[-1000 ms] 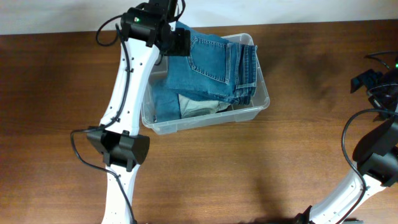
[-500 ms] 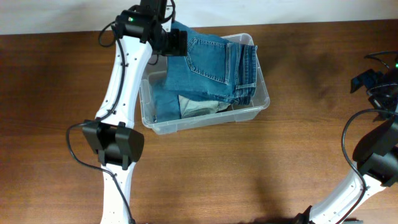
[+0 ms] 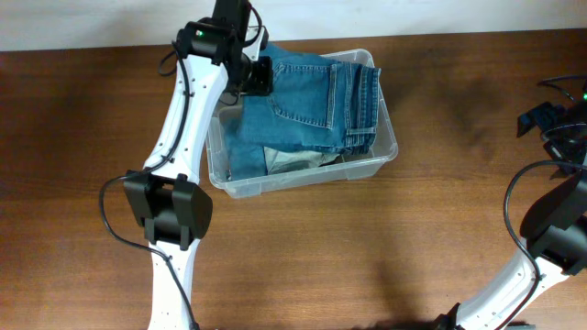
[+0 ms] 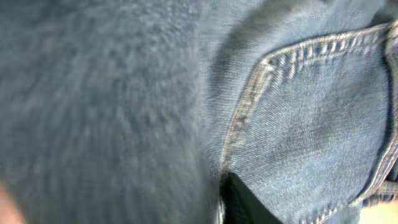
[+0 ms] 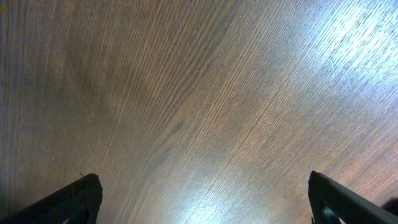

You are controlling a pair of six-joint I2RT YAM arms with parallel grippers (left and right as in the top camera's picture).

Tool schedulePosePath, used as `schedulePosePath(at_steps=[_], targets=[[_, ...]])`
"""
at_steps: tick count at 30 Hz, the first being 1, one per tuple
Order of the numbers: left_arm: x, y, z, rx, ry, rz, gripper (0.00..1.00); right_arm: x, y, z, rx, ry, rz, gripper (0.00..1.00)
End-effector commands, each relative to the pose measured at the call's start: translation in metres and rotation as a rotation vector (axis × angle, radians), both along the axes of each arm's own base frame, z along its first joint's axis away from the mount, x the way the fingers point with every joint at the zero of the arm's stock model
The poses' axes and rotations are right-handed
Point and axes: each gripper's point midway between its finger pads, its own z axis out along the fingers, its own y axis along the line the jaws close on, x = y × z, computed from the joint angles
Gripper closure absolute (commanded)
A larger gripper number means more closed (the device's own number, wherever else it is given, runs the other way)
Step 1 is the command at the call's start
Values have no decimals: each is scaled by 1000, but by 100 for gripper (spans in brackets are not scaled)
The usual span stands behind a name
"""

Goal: Pack container
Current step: 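Release the blue jeans and press them down with the left gripper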

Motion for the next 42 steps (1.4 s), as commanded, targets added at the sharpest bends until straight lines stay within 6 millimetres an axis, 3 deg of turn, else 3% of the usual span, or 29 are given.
schedulePosePath(at_steps=[1, 5, 11, 14, 20, 23, 25, 34, 42], targets=[[-19, -1, 8, -3, 45, -21, 74, -3, -2, 7, -21, -5, -10, 2], [-43, -9, 6, -45, 142, -48, 78, -3, -2, 7, -21, -5, -9, 2], [-51, -11, 8, -44, 166, -50, 79, -3, -2, 7, -21, -5, -10, 2], [-50, -11, 14, -48, 149, -50, 99, -3, -2, 7, -21, -5, -10, 2], [-50, -12, 33, -64, 106, -50, 99, -3, -2, 7, -21, -5, -10, 2], [-70, -17, 60, -116, 109, -70, 99, -3, -2, 7, -21, -5, -10, 2], [-80, -17, 65, -113, 137, -56, 99, -3, -2, 7, -21, -5, -10, 1], [-109, -20, 55, -86, 291, 46, 99, -3, -2, 7, -21, -5, -10, 2], [-114, -27, 53, -81, 300, 31, 99, -3, -2, 7, -21, -5, -9, 2]])
